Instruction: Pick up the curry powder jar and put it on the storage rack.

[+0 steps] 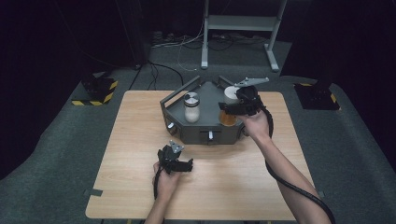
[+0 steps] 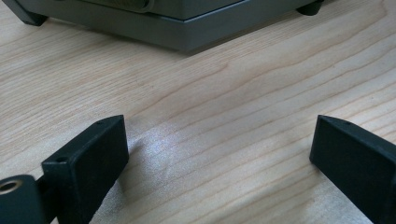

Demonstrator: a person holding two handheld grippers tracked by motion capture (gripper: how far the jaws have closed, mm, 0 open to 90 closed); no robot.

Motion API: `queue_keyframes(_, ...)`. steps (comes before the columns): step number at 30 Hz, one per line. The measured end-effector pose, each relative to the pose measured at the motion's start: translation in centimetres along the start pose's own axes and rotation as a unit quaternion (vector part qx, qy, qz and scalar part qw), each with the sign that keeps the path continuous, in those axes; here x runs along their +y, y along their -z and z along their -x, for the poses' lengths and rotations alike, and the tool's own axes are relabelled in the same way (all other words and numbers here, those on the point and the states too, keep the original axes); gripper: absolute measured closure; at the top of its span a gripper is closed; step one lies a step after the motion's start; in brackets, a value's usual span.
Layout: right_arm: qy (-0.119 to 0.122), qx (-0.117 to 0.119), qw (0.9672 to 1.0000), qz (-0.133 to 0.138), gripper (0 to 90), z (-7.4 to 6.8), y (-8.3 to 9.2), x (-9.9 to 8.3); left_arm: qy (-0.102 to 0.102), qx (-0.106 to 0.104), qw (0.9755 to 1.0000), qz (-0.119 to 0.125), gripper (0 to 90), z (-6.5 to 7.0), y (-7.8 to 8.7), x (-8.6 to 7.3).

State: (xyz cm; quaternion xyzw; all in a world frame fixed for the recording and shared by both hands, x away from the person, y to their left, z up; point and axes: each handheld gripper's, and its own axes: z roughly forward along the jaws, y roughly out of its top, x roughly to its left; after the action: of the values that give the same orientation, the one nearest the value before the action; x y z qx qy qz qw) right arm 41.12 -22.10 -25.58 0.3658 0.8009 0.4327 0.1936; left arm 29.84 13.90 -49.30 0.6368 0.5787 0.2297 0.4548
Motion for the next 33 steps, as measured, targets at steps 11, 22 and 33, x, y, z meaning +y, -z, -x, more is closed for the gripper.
queue_keyframes(11, -0.016, -0.021, 0.9996, -0.014, 34.2, 0.0, -2.8, 0.8, 0.001, 0.001, 1.0000, 0.002, 4.8, 0.0, 0.0, 0.0)
queue_keyframes(22, -0.020, -0.030, 0.9991, -0.022, 34.1, -0.2, -4.5, 0.7, 0.002, 0.001, 1.0000, 0.002, 5.2, 0.0, 0.0, -0.1)
queue_keyframes(33, -0.013, -0.028, 0.9993, -0.020, 33.9, -0.2, -4.4, 0.5, 0.002, 0.001, 1.0000, 0.002, 5.3, 0.0, 0.0, -0.1)
